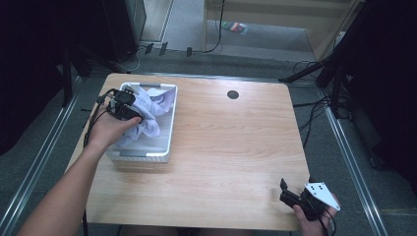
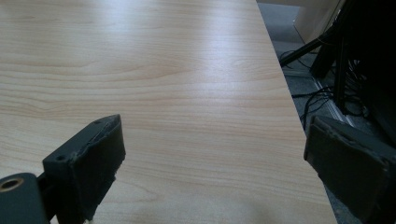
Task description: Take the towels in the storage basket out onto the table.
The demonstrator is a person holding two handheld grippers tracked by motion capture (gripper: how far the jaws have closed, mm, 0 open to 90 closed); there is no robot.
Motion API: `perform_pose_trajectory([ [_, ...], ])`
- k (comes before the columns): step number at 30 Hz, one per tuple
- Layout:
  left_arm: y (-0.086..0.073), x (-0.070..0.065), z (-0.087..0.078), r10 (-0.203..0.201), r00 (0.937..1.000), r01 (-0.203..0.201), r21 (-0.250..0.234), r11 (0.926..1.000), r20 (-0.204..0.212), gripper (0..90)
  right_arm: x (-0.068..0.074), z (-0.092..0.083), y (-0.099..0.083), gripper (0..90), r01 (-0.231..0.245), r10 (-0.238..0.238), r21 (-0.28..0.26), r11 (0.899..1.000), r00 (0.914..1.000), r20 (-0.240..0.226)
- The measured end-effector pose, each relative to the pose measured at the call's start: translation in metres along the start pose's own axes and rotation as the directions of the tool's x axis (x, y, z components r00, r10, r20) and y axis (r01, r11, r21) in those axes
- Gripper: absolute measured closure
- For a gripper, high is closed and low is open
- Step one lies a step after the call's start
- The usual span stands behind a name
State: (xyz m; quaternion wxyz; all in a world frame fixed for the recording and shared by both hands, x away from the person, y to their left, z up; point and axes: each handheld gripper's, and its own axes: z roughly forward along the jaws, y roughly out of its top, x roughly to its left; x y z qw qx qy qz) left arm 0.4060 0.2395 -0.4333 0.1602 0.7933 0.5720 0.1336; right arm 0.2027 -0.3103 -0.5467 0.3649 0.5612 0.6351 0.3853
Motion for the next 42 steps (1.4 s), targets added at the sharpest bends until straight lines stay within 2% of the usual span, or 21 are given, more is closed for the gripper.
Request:
perform_pose_trajectory([
  [1,0.001,0.000,-0.007,-0.005,1.0000,0.005,-0.020,0.9998,0.001,57.5,0.000,0.000,0.000,5.3,0.000,0.000,0.001,1.000,1.0000,0.001],
  [2,0.001,0.000,-0.007,-0.005,1.0000,0.005,-0.020,0.9998,0.001,57.4,0.000,0.000,0.000,5.3,0.000,0.000,0.001,1.000,1.0000,0.001],
  [3,0.003,-0.001,-0.015,0.002,1.0000,-0.002,-0.029,0.9996,0.000,57.3,0.000,0.000,0.000,5.3,0.000,0.000,0.000,1.000,1.0000,0.000],
  [6,0.006,-0.002,-0.024,0.006,1.0000,-0.006,-0.047,0.9989,0.000,56.9,0.000,0.000,0.000,5.3,-0.001,0.001,0.001,1.000,1.0000,0.001],
  [18,0.017,-0.009,-0.051,0.036,0.9994,-0.036,-0.069,0.9970,-0.001,56.4,0.000,0.000,0.000,5.3,-0.002,0.002,0.001,1.000,1.0000,0.000],
  [22,0.022,-0.015,-0.058,0.043,0.9989,-0.042,-0.080,0.9959,0.018,56.2,0.000,0.000,0.000,5.3,-0.002,0.002,0.000,1.000,1.0000,0.001],
  [31,0.037,-0.042,-0.064,0.076,0.9966,-0.073,-0.093,0.9930,0.031,56.0,0.000,0.000,0.000,5.3,-0.001,0.001,-0.002,1.000,1.0000,0.002],
  [32,0.040,-0.049,-0.064,0.086,0.9956,-0.082,-0.095,0.9920,0.036,56.0,0.000,0.000,0.000,5.3,-0.001,0.001,-0.002,1.000,1.0000,0.002],
  [34,0.042,-0.052,-0.065,0.091,0.9950,-0.087,-0.094,0.9917,0.041,56.0,0.000,0.000,0.000,5.3,-0.002,0.002,-0.002,1.000,1.0000,0.002],
  [35,0.046,-0.060,-0.065,0.103,0.9937,-0.098,-0.094,0.9907,0.045,56.0,0.000,0.000,0.000,5.3,-0.001,0.001,-0.003,1.000,1.0000,0.002],
  [36,0.046,-0.060,-0.065,0.103,0.9937,-0.098,-0.094,0.9907,0.045,55.9,0.000,0.000,0.000,5.3,-0.001,0.001,-0.003,1.000,1.0000,0.002],
  [37,0.049,-0.068,-0.065,0.113,0.9926,-0.109,-0.093,0.9897,0.044,56.0,0.000,0.000,0.000,5.3,-0.002,0.002,-0.003,1.000,1.0000,0.001],
  [38,0.049,-0.068,-0.065,0.113,0.9926,-0.109,-0.093,0.9897,0.044,56.0,0.000,0.000,0.000,5.3,-0.002,0.002,-0.004,1.000,1.0000,0.001],
  [40,0.053,-0.080,-0.064,0.130,0.9899,-0.125,-0.090,0.9881,0.055,55.9,0.000,-0.001,0.000,5.3,-0.001,0.001,-0.005,1.000,1.0000,0.002],
  [42,0.055,-0.084,-0.064,0.132,0.9891,-0.126,-0.088,0.9881,0.065,55.9,0.000,-0.001,0.000,5.3,-0.001,0.001,-0.006,1.000,1.0000,0.002],
])
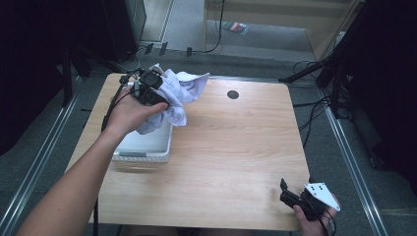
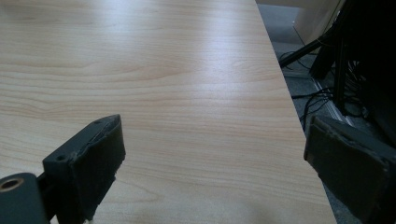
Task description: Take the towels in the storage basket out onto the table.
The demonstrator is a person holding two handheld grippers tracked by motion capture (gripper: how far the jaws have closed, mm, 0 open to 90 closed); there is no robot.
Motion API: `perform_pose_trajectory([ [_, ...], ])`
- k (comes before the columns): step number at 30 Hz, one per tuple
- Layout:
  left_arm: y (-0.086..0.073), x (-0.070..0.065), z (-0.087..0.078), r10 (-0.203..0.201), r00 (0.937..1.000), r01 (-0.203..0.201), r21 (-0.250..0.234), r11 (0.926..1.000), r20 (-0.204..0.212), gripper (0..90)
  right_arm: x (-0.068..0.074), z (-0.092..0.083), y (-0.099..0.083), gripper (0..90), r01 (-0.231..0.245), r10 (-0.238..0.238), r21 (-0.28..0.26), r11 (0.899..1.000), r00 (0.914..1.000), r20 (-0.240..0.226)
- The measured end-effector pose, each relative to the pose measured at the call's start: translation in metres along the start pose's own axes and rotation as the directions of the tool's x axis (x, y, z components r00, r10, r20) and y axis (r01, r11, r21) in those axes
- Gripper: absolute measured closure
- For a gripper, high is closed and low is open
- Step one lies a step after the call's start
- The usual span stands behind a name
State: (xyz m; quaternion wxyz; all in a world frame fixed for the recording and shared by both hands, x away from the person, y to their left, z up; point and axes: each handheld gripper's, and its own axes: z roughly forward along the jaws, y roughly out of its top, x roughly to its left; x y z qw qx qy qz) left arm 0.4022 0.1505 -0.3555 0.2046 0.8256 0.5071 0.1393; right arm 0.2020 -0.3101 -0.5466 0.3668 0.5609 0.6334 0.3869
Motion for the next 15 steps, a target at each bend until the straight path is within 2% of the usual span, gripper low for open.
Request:
perform_pose_trajectory([
  [1,0.004,-0.008,0.002,0.015,0.9999,-0.015,0.007,0.9999,0.006,55.9,0.000,0.000,0.000,5.3,0.000,0.000,0.000,1.000,1.0000,0.000],
  [2,0.004,-0.008,0.002,0.015,0.9999,-0.015,0.007,0.9999,0.006,55.9,0.000,0.000,0.000,5.3,0.000,0.000,0.000,1.000,1.0000,0.000],
  [3,0.008,-0.017,0.004,0.027,0.9996,-0.028,0.012,0.9996,0.006,55.9,0.000,0.000,0.000,5.3,0.001,-0.001,0.000,1.000,1.0000,0.000],
  [4,0.008,-0.017,0.004,0.027,0.9996,-0.028,0.012,0.9996,0.006,55.9,0.000,0.000,0.000,5.3,0.001,-0.001,0.000,1.000,1.0000,0.000],
  [6,0.015,-0.029,0.006,0.048,0.9988,-0.049,0.015,0.9987,0.011,55.9,0.000,0.000,0.000,5.3,0.003,-0.003,-0.002,1.000,1.0000,0.000],
  [7,0.015,-0.029,0.006,0.048,0.9988,-0.049,0.015,0.9987,0.011,55.8,0.000,0.000,0.000,5.3,0.003,-0.003,-0.002,1.000,1.0000,0.000],
  [8,0.020,-0.038,0.007,0.063,0.9979,-0.064,0.017,0.9978,0.016,55.8,0.000,0.000,0.000,5.3,0.003,-0.003,-0.002,1.000,1.0000,0.000],
  [11,0.026,-0.051,0.010,0.082,0.9964,-0.083,0.016,0.9964,0.023,55.8,0.000,0.000,0.000,5.3,0.001,-0.001,-0.001,1.000,1.0000,0.000],
  [12,0.026,-0.051,0.010,0.082,0.9964,-0.083,0.016,0.9964,0.023,55.8,0.000,0.000,0.000,5.3,0.001,-0.001,-0.001,1.000,1.0000,0.000],
  [14,0.031,-0.065,0.016,0.104,0.9939,-0.104,0.020,0.9943,0.039,55.6,0.000,0.000,0.000,5.3,0.001,-0.001,-0.002,1.000,1.0000,0.000],
  [15,0.031,-0.065,0.016,0.104,0.9939,-0.104,0.020,0.9943,0.039,55.6,0.000,0.000,0.000,5.3,0.001,-0.001,-0.002,1.000,1.0000,0.000],
])
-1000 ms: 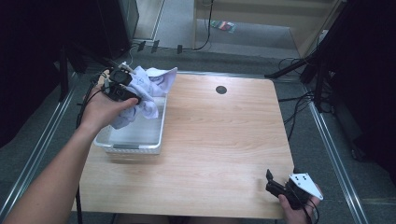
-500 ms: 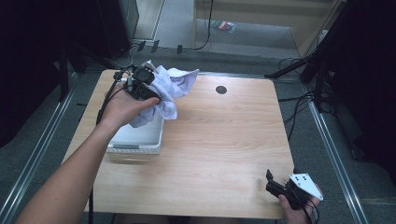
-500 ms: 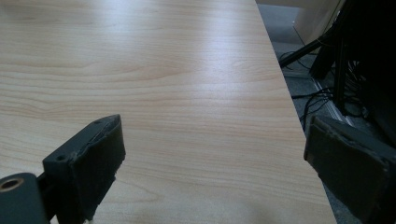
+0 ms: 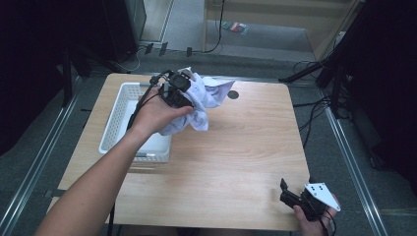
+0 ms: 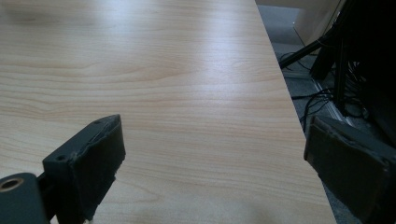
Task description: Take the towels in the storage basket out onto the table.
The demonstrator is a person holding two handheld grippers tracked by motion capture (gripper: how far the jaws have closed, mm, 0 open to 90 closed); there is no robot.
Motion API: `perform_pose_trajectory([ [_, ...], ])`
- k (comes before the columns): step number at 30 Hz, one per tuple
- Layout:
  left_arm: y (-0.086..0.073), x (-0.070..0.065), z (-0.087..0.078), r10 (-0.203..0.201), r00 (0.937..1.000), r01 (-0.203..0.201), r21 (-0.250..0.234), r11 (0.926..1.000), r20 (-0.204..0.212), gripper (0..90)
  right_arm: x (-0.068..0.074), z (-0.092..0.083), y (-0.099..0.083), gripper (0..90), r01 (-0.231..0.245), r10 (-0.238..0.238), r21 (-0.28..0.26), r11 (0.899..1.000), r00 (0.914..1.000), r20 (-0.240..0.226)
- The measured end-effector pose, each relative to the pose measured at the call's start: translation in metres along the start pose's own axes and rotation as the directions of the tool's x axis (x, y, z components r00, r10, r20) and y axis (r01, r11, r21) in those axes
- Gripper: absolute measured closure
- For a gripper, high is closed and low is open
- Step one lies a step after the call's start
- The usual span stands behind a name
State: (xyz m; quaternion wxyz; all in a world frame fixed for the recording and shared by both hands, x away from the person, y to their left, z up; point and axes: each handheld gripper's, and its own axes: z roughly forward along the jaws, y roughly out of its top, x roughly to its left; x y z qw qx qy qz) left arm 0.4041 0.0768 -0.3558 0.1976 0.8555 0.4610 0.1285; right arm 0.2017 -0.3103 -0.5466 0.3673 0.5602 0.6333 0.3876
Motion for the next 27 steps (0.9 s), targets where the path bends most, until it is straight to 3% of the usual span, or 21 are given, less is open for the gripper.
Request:
perform_pose_trajectory([
  [5,0.013,-0.024,0.015,0.031,0.9989,-0.032,0.010,0.9995,0.034,55.6,0.000,0.000,0.000,5.3,-0.004,0.004,-0.001,1.000,1.0000,-0.002],
  [14,0.028,-0.052,0.044,0.054,0.9953,-0.055,0.019,0.9983,0.081,55.5,-0.001,0.000,0.000,5.3,-0.001,0.001,-0.003,1.000,1.0000,-0.002],
  [17,0.030,-0.055,0.052,0.057,0.9949,-0.059,0.026,0.9979,0.084,55.5,-0.001,0.000,0.000,5.3,-0.002,0.002,-0.005,1.000,1.0000,-0.003],
  [27,0.023,-0.056,0.095,-0.014,0.9941,0.009,0.045,0.9990,0.107,53.8,-0.001,-0.001,0.000,5.1,-0.009,0.009,-0.007,1.000,0.9999,-0.005],
])
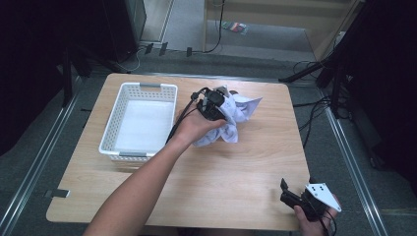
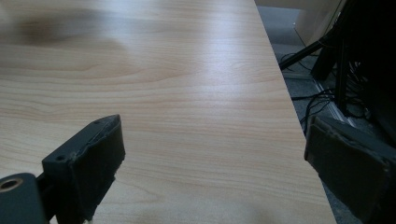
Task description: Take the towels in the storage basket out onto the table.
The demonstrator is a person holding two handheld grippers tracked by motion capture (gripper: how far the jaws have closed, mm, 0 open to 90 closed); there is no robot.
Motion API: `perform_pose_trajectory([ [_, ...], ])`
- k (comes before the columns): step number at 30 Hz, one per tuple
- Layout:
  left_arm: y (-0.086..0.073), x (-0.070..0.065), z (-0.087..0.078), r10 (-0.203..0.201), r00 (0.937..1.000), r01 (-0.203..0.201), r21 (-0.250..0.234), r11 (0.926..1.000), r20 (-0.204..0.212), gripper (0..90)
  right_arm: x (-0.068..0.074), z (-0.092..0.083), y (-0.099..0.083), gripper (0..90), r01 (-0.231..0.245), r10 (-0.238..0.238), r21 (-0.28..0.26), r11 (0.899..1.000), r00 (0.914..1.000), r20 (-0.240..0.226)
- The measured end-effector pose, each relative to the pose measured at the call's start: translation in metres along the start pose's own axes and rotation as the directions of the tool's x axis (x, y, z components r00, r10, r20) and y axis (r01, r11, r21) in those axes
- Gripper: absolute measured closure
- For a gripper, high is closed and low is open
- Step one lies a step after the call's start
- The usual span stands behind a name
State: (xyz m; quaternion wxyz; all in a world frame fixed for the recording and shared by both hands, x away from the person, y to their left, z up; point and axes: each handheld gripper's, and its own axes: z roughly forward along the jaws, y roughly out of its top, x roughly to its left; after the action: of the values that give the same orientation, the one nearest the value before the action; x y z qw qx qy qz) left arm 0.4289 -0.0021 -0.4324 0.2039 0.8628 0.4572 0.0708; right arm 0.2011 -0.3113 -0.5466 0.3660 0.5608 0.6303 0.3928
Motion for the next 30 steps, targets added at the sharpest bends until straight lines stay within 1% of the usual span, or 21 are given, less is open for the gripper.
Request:
perform_pose_trajectory([
  [1,-0.004,0.001,0.011,-0.008,1.0000,0.008,0.008,0.9999,0.003,53.5,0.000,0.000,0.000,5.0,0.000,0.000,0.000,1.000,1.0000,0.001],
  [5,-0.013,0.005,0.028,-0.031,0.9993,0.030,0.034,0.9990,0.023,51.1,0.000,0.000,0.000,5.1,0.000,0.000,0.001,1.000,1.0000,0.001],
  [7,-0.015,0.005,0.032,-0.035,0.9989,0.034,0.032,0.9989,0.032,47.5,0.000,0.000,0.000,5.1,0.000,0.000,0.000,1.000,1.0000,0.000],
  [8,-0.019,0.007,0.036,-0.046,0.9974,0.045,0.020,0.9988,0.056,44.9,0.000,0.000,0.000,5.1,0.000,0.000,-0.001,1.000,1.0000,0.000],
  [10,-0.022,0.008,0.039,-0.070,0.9947,0.071,-0.007,0.9975,0.075,40.3,0.000,0.000,0.000,5.1,0.001,-0.001,0.000,1.000,1.0000,0.001],
  [11,-0.022,0.008,0.039,-0.070,0.9947,0.071,-0.007,0.9975,0.075,36.0,0.000,0.000,0.000,5.1,0.000,0.000,0.001,1.000,1.0000,0.001],
  [12,-0.024,0.008,0.039,-0.088,0.9927,0.088,0.003,0.9961,0.082,29.0,0.000,0.000,0.000,5.1,0.000,0.000,0.001,1.000,1.0000,0.001],
  [13,-0.024,0.008,0.039,-0.088,0.9927,0.088,0.003,0.9961,0.082,20.4,0.000,0.000,0.000,5.1,0.000,0.000,0.001,1.000,1.0000,0.000],
  [14,-0.024,0.006,0.038,-0.101,0.9923,0.099,0.022,0.9948,0.072,12.6,0.000,0.000,0.000,5.1,0.000,0.000,0.001,1.000,1.0000,0.001],
  [15,-0.024,0.006,0.037,-0.105,0.9908,0.104,0.015,0.9945,0.086,9.6,0.000,0.000,0.000,5.1,0.000,0.000,0.001,1.000,1.0000,0.001],
  [16,-0.025,0.005,0.035,-0.111,0.9904,0.110,0.015,0.9939,0.083,6.3,0.000,0.000,0.000,5.1,0.000,0.000,0.001,1.000,1.0000,0.000],
  [17,-0.025,0.005,0.035,-0.111,0.9904,0.110,0.015,0.9939,0.083,0.0,0.000,0.000,0.000,5.1,0.000,0.000,0.001,1.000,1.0000,0.000],
  [18,-0.025,0.005,0.030,-0.111,0.9909,0.113,-0.015,0.9935,0.076,0.0,0.000,0.000,0.000,5.1,0.000,0.000,0.001,1.000,1.0000,0.000],
  [19,-0.025,0.005,0.026,-0.108,0.9908,0.110,-0.013,0.9939,0.081,0.0,0.000,0.000,0.000,5.1,0.000,0.000,0.001,1.000,1.0000,0.000],
  [20,-0.025,0.004,0.023,-0.109,0.9907,0.112,-0.028,0.9933,0.081,0.0,0.000,0.000,0.000,5.1,0.001,-0.001,0.001,1.000,1.0000,0.000],
  [23,-0.028,0.003,0.016,-0.080,0.9947,0.083,-0.045,0.9955,0.064,0.0,0.000,0.000,0.000,5.1,0.001,-0.001,0.002,1.000,1.0000,0.000],
  [24,-0.029,0.003,0.012,-0.076,0.9948,0.080,-0.058,0.9951,0.068,0.0,0.000,0.000,0.000,5.1,0.001,-0.001,0.002,1.000,1.0000,0.000],
  [25,-0.032,0.005,0.004,-0.081,0.9916,0.089,-0.076,0.9931,0.100,0.0,0.000,0.000,0.000,5.1,0.001,-0.001,0.001,1.000,1.0000,0.000],
  [27,-0.034,0.006,0.001,-0.084,0.9908,0.093,-0.087,0.9918,0.107,0.0,0.000,0.000,0.000,5.1,0.000,0.000,0.003,1.000,1.0000,-0.001],
  [28,-0.038,0.008,-0.007,-0.074,0.9917,0.086,-0.110,0.9902,0.105,0.0,0.000,0.000,0.000,5.1,0.000,0.000,0.003,1.000,1.0000,0.000],
  [30,-0.042,0.011,-0.014,-0.068,0.9943,0.078,-0.122,0.9894,0.082,0.0,0.000,0.000,0.000,5.1,0.003,-0.003,0.001,1.000,1.0000,0.000],
])
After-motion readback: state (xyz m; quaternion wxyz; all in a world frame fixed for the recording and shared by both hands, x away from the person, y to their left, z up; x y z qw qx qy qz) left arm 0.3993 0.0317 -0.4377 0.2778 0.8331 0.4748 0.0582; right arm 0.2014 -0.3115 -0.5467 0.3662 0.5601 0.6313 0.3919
